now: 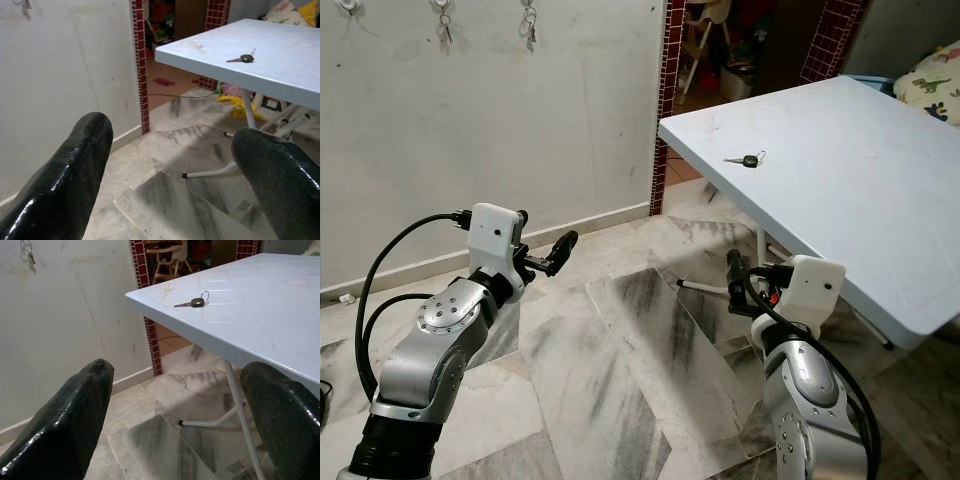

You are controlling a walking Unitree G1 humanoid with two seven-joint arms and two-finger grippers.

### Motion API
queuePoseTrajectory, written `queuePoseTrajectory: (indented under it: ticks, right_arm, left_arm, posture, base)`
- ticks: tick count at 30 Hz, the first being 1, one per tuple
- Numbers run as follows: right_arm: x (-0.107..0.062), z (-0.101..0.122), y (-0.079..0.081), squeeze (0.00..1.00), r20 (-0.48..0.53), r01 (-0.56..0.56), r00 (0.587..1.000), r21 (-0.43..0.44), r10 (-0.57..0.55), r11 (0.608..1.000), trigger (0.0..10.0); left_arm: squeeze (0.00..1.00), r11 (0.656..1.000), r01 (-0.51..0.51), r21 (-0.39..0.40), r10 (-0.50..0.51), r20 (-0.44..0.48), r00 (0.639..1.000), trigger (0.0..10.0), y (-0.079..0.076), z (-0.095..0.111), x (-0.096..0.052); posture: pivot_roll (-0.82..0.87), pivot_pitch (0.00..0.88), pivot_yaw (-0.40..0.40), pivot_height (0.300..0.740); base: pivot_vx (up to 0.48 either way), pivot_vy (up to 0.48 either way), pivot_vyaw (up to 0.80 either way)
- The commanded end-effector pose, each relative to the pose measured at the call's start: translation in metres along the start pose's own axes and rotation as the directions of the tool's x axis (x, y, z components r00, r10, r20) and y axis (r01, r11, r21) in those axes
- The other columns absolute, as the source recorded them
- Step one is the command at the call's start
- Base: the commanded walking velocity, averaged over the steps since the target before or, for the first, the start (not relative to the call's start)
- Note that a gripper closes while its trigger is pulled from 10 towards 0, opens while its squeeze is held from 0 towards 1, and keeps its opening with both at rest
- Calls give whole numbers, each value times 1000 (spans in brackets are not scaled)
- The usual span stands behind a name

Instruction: Hang keys on a hook

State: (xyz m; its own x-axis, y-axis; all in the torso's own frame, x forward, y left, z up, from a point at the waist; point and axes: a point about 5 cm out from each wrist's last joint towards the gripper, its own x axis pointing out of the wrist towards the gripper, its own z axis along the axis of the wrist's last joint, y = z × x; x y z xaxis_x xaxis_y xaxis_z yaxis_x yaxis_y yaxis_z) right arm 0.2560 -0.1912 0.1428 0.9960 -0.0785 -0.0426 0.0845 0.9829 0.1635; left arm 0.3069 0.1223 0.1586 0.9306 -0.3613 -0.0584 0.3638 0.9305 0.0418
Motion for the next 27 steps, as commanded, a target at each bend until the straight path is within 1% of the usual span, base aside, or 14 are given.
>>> queuePoseTrajectory:
  ticks: [1,5,24,27]
  right_arm:
    - [-1,2,-1,0,4,-1,1000,-8,1,1000,10000]
    - [-1,2,-1,0,7,-1,1000,-5,1,1000,10000]
    - [-3,2,0,0,10,0,1000,-4,0,1000,10000]
    - [-3,2,0,0,10,-1,1000,-3,1,1000,10000]
  left_arm:
    - [0,1000,-1,2,1,0,1000,10000,1,1,-1]
    - [0,1000,3,2,-3,1,1000,10000,1,1,-1]
    - [0,1000,18,-9,-18,5,1000,10000,0,2,-1]
    - [0,1000,16,-25,-15,10,1000,10000,-1,2,-1]
  posture:
    - [111,0,-19,740]
    - [109,0,-17,740]
    - [108,0,-17,740]
    - [108,0,-18,740]
  base:
    - [0,0,-800]
    - [202,0,-794]
    - [307,-242,0]
    - [197,-175,0]
